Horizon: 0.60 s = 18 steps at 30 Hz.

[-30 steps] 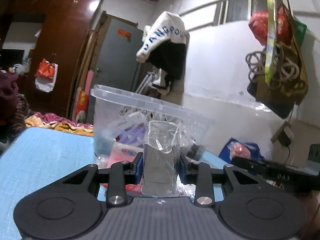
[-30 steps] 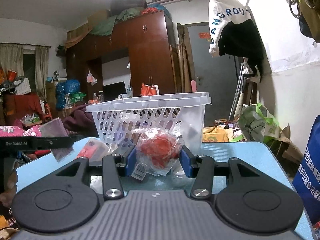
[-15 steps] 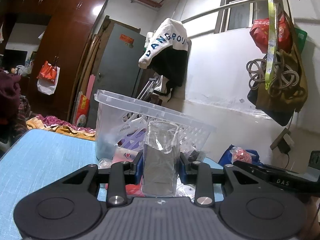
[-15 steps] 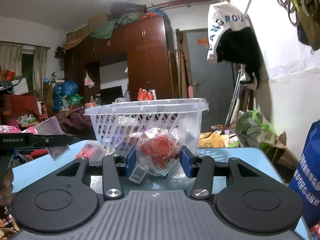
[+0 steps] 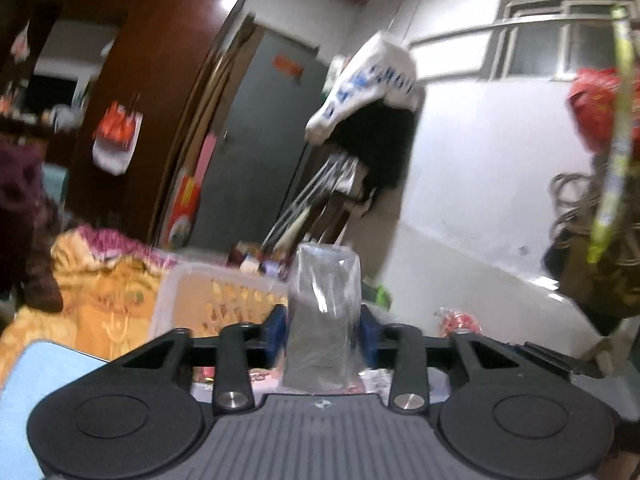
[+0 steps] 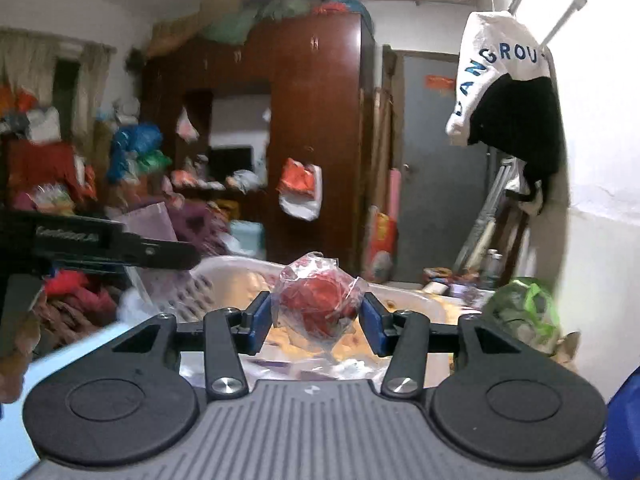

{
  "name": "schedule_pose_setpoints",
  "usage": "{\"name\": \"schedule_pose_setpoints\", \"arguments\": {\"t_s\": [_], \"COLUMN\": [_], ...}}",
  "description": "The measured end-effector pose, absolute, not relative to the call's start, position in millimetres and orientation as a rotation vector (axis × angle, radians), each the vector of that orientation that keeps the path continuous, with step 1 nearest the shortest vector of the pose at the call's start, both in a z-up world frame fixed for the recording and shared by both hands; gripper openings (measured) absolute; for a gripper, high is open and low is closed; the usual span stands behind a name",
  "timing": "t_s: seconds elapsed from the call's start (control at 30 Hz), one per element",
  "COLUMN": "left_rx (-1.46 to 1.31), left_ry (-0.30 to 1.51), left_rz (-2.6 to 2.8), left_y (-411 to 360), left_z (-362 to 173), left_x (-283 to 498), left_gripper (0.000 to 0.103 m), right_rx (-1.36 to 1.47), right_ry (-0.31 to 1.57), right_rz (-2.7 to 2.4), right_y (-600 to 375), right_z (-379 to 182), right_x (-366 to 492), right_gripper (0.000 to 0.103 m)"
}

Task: Organize objects
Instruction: 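Carry both held items over the white basket and open both tools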

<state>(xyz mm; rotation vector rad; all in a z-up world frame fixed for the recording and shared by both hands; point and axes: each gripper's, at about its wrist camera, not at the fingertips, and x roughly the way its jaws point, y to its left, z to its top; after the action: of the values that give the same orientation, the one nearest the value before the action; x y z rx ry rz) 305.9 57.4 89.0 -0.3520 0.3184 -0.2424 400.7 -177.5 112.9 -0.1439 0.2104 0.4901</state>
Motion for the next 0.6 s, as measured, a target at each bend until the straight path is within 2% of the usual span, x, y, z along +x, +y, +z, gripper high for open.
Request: {"name": "schedule_pose_setpoints", "arguments": {"t_s": [0.03, 0.07, 0.27, 0.37, 0.4, 0.43, 0.47, 0.53, 0.6], "left_rx": [-0.359, -0.358, -0.255, -0.132, -0.096, -0.082, -0.084, -0.127, -0.164], "left_ry": [0.369, 0.408, 0.341, 0.313, 0.357, 0.403, 0.455, 0.504, 0.521], "left_rz": [-0.215, -0.18, -0.17, -0.163, -0.145, -0.13, -0.123, -0.139, -0.151], "left_y": [56.7, 56.5, 62.2, 59.8, 58.8, 57.9, 58.9, 64.0, 67.3], "left_z": [86.8, 84.6, 82.4, 64.5, 52.2, 41.8, 29.5, 9.9, -2.4], "left_x": [319.3, 327.4, 277.6, 235.5, 229.7, 230.5, 232.6, 236.4, 239.6], "left_gripper": [0.076, 0.08, 0.081, 0.095, 0.095, 0.095, 0.094, 0.091, 0.089], "right_rx": [-0.143, -0.119, 0.06, 0.112, 0.098, 0.087, 0.082, 0.085, 0.101], "right_ry": [0.21, 0.212, 0.196, 0.34, 0.416, 0.496, 0.553, 0.607, 0.646], "right_rz": [0.452, 0.433, 0.477, 0.492, 0.494, 0.493, 0.489, 0.482, 0.503], "right_y": [-175.4, -178.0, -231.4, -254.3, -256.2, -257.2, -257.5, -256.9, -253.6], "right_z": [112.3, 112.6, 106.1, 77.5, 66.8, 53.2, 40.2, 24.2, 14.0], "right_x": [402.3, 400.8, 353.2, 353.6, 359.9, 366.8, 372.9, 382.2, 389.5], "right_gripper": [0.081, 0.103, 0.103, 0.103, 0.103, 0.099, 0.087, 0.075, 0.071]}}
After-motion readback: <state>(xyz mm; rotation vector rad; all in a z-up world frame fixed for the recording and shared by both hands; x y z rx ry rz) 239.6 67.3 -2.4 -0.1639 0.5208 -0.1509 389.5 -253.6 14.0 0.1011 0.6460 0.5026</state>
